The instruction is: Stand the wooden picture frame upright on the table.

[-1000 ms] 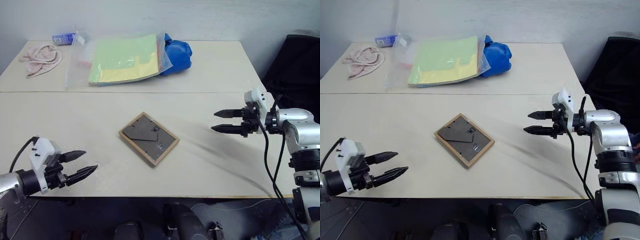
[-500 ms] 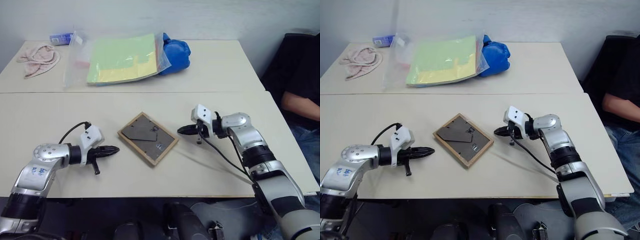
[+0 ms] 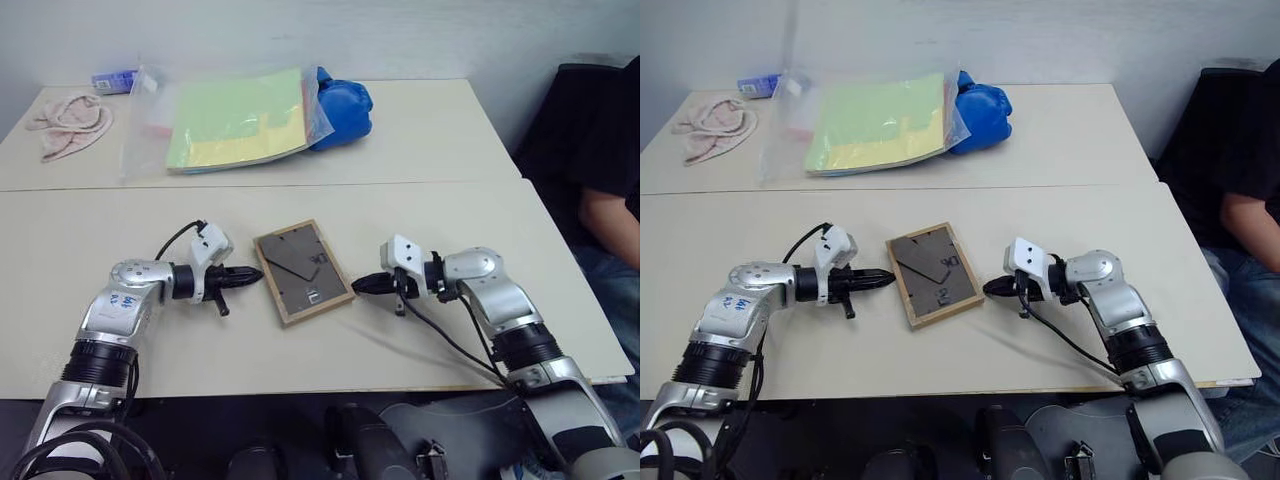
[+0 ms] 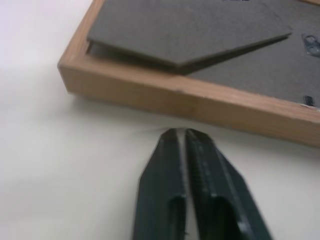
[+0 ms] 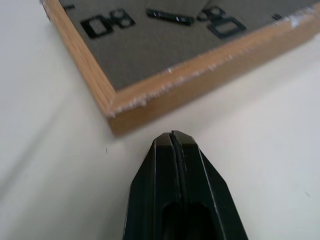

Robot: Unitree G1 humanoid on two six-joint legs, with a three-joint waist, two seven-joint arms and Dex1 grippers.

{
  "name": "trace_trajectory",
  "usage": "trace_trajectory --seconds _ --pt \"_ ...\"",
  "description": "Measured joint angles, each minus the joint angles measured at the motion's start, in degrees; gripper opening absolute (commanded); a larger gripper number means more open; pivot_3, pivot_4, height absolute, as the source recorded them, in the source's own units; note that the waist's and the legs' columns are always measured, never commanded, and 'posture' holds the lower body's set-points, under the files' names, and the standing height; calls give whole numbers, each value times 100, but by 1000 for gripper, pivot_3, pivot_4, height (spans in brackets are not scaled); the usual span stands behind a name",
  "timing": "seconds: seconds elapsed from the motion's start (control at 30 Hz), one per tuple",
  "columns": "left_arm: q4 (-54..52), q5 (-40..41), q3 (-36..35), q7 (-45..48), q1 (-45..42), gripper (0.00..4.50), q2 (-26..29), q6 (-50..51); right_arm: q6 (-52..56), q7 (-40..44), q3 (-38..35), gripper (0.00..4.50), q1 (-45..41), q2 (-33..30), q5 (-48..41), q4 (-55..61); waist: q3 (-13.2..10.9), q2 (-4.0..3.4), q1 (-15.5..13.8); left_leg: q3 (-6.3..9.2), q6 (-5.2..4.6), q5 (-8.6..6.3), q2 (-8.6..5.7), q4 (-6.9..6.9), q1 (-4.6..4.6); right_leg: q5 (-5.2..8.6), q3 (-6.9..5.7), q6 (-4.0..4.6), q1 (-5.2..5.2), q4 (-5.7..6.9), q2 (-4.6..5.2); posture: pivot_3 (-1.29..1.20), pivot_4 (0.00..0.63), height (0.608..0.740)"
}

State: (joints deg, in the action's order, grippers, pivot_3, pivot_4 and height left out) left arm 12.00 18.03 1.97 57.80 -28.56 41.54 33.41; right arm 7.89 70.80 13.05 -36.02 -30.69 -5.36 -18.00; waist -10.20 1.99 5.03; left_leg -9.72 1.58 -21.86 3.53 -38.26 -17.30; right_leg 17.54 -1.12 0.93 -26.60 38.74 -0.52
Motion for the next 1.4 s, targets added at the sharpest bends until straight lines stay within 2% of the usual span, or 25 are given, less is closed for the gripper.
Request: trace_trajectory --seconds 0.17,0.3,0.37,0.57,0.73,0.93,0.97,1.07,1.1,1.13,1.27,1.33,1.4 --pt "-60 1048 -393 430 -1 2731 430 2370 -122 10 27 0 -28 -55 83 -3 0 0 1 0 3 2 -1 0 4 3 1 4 0 6 0 0 150 740" --pt "-190 1765 -690 197 -193 3913 247 4251 -463 15 230 0 -214 -47 315 -49 0 0 -31 3 3 1 -2 -3 0 2 1 4 1 4 0 0 150 740" --pt "-325 2021 -784 50 -255 4480 36 4853 -606 13 321 0 -231 14 392 -62 0 1 -37 4 2 1 -3 -3 -1 2 0 4 1 4 0 0 150 740" --pt "-661 2033 -949 -866 -468 4480 -661 5580 -912 -70 476 0 -318 154 611 -151 12 -7 -49 6 3 1 -5 -8 18 2 2 4 18 10 1 0 150 740" --pt "-431 1990 -1130 -1363 -623 4480 -1343 5586 -875 -17 565 0 -168 227 634 30 72 -42 -183 7 2 1 -9 -12 21 2 2 2 25 6 5 0 150 740" --pt "-146 1990 -1296 -1622 -786 4480 -1759 5543 -782 4 677 0 -60 247 624 266 89 -45 -287 10 2 1 -13 -18 21 0 2 -1 29 6 8 0 150 740" --pt "-56 1989 -1333 -1674 -835 4092 -1822 5528 -778 1 677 0 -52 243 624 282 90 -44 -303 10 1 1 -13 -18 20 0 2 -1 28 6 8 0 150 740" --pt "9 1977 -1340 -1814 -863 3353 -1902 5479 -776 -14 677 0 -16 243 616 344 89 -44 -305 10 2 1 -13 -15 17 0 2 -1 25 5 7 0 150 740" --pt "10 1978 -1340 -1843 -862 2958 -1898 5480 -777 -20 676 0 0 240 608 369 89 -44 -303 10 2 1 -13 -12 16 0 2 -1 23 5 7 0 150 740" --pt "17 1980 -1344 -1850 -861 2833 -1891 5487 -778 -20 676 0 12 236 605 376 89 -44 -302 10 2 1 -13 -10 16 0 2 0 21 5 7 0 150 740" --pt "-16 2147 -1400 -1720 -706 1718 -1761 5611 -756 -33 633 0 140 134 516 509 88 -42 -293 12 2 1 -12 -7 14 0 1 0 19 4 7 0 150 740" --pt "-89 2297 -1403 -1621 -684 1326 -1719 5669 -641 -45 597 0 217 96 459 621 88 -42 -292 13 2 1 -12 -8 13 0 0 0 18 4 7 0 150 740" --pt "-177 2351 -1393 -1609 -671 1285 -1694 5677 -563 -62 562 0 297 63 420 724 88 -42 -283 13 2 1 -12 -7 13 0 0 0 18 4 7 0 150 740"
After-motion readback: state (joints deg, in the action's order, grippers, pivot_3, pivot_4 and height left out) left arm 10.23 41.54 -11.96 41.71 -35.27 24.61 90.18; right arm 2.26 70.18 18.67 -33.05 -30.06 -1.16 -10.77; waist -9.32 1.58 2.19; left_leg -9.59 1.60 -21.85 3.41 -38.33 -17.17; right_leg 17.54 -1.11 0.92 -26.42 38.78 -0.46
